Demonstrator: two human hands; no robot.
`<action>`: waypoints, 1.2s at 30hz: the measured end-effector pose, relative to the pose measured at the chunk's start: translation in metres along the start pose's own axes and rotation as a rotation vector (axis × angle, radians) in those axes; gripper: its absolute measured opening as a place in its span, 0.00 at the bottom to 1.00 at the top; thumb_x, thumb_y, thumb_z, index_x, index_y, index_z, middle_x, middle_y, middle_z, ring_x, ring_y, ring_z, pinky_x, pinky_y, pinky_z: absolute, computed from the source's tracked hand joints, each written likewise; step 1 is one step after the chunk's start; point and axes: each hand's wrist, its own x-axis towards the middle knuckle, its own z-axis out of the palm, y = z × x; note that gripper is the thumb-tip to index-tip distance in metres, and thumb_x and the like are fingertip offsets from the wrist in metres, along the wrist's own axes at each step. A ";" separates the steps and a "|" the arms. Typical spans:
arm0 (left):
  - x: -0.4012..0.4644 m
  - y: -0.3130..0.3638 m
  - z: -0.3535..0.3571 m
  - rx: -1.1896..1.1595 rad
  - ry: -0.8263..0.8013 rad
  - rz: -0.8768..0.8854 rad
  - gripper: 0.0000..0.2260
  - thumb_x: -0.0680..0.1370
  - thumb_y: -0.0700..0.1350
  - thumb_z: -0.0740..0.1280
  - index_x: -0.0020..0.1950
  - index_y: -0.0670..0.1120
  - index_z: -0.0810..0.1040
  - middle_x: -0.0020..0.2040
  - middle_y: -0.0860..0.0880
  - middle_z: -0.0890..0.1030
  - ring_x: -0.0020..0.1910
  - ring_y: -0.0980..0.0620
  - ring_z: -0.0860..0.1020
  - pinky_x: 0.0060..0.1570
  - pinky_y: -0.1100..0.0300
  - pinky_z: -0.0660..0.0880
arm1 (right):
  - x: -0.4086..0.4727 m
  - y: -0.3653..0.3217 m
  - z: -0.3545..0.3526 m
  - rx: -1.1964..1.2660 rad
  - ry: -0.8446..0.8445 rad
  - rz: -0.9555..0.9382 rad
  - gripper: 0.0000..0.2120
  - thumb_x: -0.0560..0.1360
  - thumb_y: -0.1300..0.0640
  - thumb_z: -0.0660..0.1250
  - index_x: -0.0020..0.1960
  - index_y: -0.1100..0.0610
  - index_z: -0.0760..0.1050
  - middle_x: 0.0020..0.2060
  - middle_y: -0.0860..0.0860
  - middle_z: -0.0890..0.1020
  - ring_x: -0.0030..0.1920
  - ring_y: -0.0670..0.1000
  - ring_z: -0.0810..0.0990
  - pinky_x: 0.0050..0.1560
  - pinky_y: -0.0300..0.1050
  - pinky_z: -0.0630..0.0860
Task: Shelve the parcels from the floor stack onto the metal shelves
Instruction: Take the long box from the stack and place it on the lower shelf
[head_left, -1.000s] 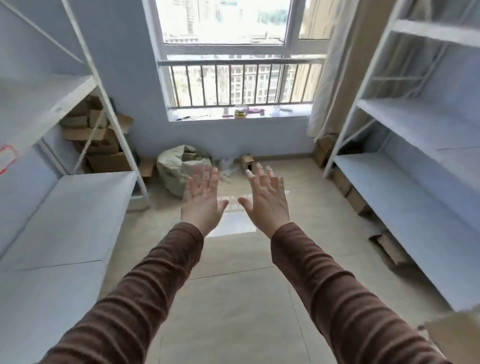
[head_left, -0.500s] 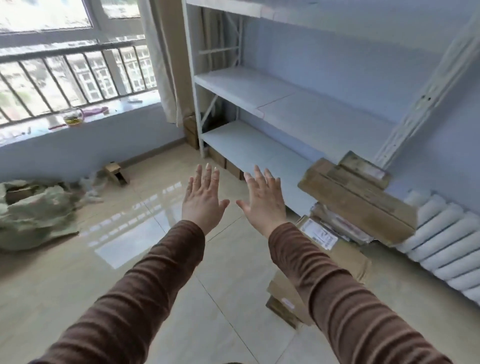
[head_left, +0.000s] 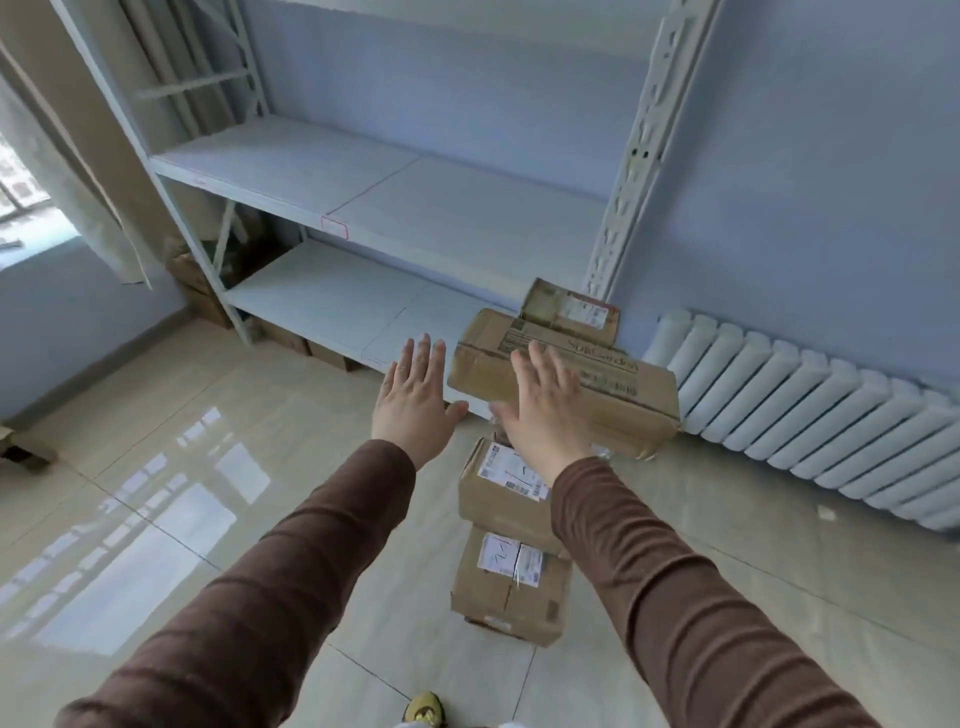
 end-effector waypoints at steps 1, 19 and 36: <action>0.010 0.007 0.004 -0.023 -0.010 0.015 0.38 0.84 0.60 0.56 0.83 0.47 0.38 0.83 0.47 0.38 0.82 0.49 0.36 0.79 0.53 0.38 | 0.003 0.011 0.000 0.004 0.005 0.029 0.36 0.83 0.39 0.57 0.83 0.53 0.49 0.83 0.53 0.47 0.82 0.56 0.43 0.81 0.59 0.44; 0.082 0.178 0.129 -0.827 -0.060 -0.507 0.54 0.77 0.62 0.69 0.81 0.47 0.29 0.81 0.46 0.30 0.81 0.48 0.35 0.80 0.47 0.40 | 0.050 0.258 0.003 0.503 -0.065 0.480 0.36 0.82 0.41 0.59 0.82 0.57 0.51 0.81 0.56 0.58 0.80 0.58 0.59 0.78 0.52 0.58; 0.082 0.212 0.176 -1.603 0.029 -0.917 0.60 0.66 0.61 0.80 0.81 0.62 0.35 0.70 0.43 0.76 0.59 0.45 0.83 0.62 0.45 0.79 | 0.041 0.273 0.037 1.251 -0.350 0.610 0.53 0.68 0.31 0.71 0.82 0.42 0.44 0.77 0.47 0.67 0.73 0.54 0.71 0.73 0.61 0.69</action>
